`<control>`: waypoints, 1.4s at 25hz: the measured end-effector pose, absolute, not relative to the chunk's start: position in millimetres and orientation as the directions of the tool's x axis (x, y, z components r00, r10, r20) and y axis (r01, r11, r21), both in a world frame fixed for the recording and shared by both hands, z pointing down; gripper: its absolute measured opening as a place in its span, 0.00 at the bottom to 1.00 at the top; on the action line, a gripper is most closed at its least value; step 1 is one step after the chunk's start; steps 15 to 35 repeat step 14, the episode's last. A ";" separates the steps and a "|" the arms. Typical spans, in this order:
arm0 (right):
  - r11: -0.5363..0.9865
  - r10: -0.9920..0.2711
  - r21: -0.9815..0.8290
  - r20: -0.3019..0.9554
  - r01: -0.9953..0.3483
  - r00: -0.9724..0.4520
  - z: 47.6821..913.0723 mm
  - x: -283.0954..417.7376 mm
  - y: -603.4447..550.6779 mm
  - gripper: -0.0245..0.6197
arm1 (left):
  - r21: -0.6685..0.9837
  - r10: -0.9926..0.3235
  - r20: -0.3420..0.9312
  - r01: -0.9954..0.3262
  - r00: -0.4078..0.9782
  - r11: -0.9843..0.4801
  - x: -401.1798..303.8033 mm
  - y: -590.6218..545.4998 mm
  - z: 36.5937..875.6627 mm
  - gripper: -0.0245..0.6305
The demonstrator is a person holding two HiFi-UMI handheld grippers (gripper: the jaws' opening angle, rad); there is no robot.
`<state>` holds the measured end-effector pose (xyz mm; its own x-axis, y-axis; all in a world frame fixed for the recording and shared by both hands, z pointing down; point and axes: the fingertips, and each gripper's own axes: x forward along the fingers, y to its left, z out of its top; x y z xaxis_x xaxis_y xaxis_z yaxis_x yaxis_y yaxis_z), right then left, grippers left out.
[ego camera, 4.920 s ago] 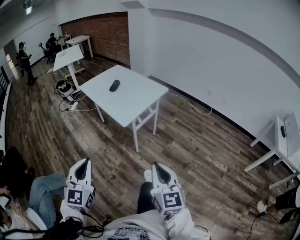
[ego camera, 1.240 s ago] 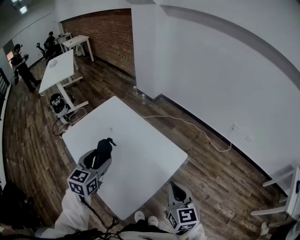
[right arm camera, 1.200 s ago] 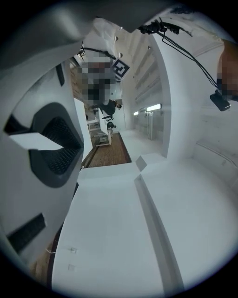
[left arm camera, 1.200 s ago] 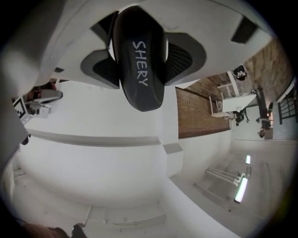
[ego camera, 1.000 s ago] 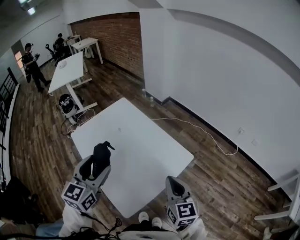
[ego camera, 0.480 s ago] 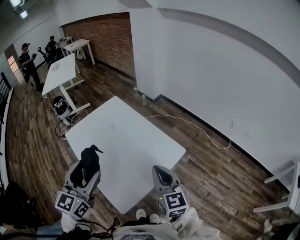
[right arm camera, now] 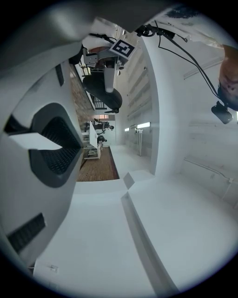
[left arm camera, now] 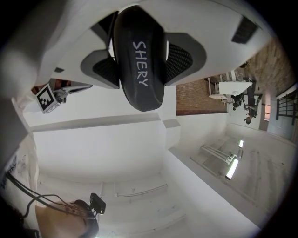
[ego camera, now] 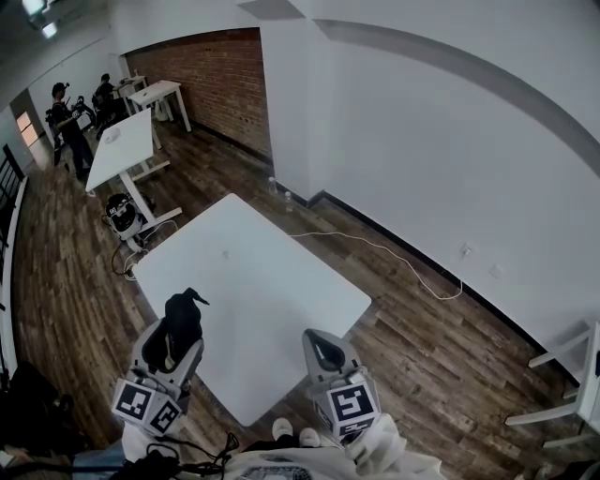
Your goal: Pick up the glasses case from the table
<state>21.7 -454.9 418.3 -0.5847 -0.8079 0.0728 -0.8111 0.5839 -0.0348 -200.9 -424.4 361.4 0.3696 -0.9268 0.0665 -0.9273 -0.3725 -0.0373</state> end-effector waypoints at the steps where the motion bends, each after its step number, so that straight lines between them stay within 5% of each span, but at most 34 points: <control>1: 0.583 -0.809 -0.036 0.073 -0.812 -0.584 417.9 21.7 -455.1 0.03 | -0.037 -0.926 0.066 -0.927 0.372 -0.374 -200.7 -424.4 361.2 0.54; 35: 0.577 -0.809 -0.057 0.093 -0.814 -0.580 424.0 25.7 -453.3 0.03 | -0.029 -0.925 0.060 -0.926 0.374 -0.376 -198.8 -423.6 358.2 0.54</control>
